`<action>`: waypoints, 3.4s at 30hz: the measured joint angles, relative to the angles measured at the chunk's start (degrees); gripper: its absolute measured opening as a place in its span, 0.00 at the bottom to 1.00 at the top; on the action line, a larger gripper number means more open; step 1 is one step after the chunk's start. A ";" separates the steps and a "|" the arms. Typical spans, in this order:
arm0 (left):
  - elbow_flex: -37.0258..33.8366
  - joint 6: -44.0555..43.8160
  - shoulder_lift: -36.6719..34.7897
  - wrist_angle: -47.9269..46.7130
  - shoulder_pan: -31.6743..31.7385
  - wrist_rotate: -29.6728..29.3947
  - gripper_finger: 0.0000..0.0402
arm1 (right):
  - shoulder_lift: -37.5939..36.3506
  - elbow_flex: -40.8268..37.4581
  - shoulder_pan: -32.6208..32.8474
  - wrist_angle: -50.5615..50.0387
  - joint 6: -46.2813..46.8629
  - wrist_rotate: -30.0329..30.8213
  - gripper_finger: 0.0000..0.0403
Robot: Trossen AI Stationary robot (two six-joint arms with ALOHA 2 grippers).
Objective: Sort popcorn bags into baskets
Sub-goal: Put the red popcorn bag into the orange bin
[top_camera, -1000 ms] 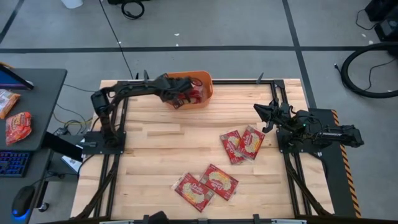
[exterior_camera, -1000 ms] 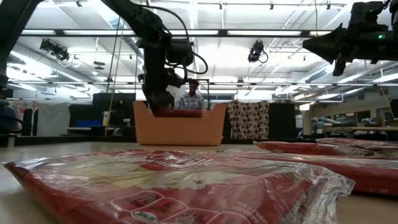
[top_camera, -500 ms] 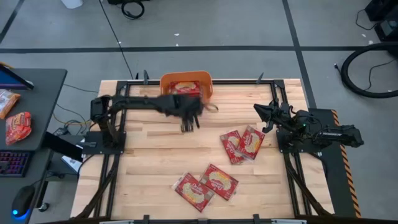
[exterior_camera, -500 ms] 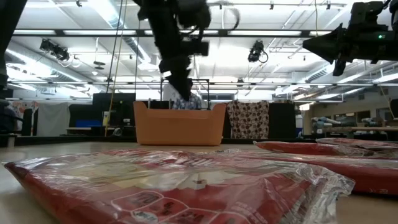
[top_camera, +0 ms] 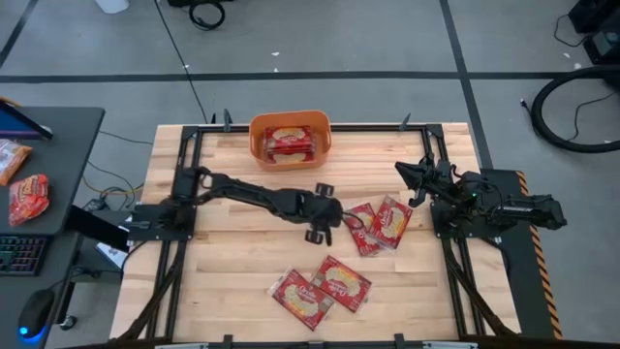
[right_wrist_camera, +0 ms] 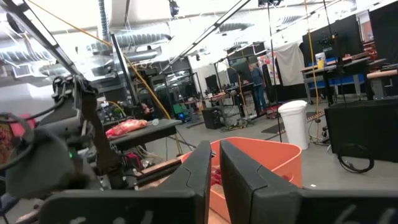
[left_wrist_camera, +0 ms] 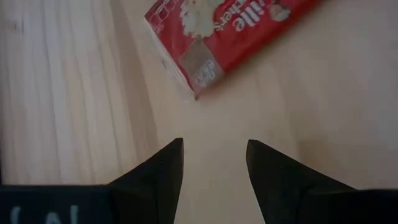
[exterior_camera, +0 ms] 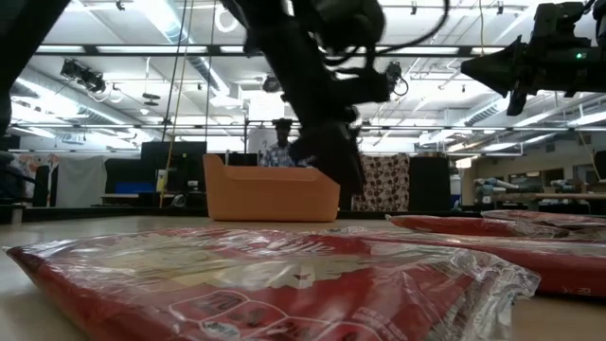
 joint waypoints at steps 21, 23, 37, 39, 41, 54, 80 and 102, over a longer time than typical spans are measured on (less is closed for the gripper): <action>9.51 31.92 12.80 6.93 0.12 -1.94 0.42 | 0.00 -0.01 0.02 0.00 0.00 -0.01 0.10; 9.54 32.76 13.09 7.27 0.09 -2.20 0.41 | 0.00 0.01 0.01 0.00 0.00 0.00 0.10; 13.03 24.91 10.88 -6.50 -0.43 -8.32 0.02 | 0.00 0.01 0.02 -0.02 0.00 -0.02 0.10; 15.59 23.30 10.21 -13.35 -0.85 -9.47 0.02 | 0.00 0.01 0.00 0.00 -0.02 0.02 0.10; 17.88 21.53 9.43 -19.88 -1.48 -10.96 0.01 | 0.00 0.01 0.00 0.10 -0.01 -0.04 0.10; 24.79 6.80 -0.40 -43.46 -2.69 -24.81 0.01 | -0.02 -0.01 0.01 0.93 0.00 -0.02 0.10; 20.88 -14.86 -10.81 -40.16 30.66 -24.98 0.00 | 0.00 -0.01 0.02 1.34 -0.02 -0.01 0.10; 7.02 -28.21 -10.72 -42.42 32.11 -9.73 0.18 | 0.00 -0.01 0.00 1.36 -0.02 0.00 0.10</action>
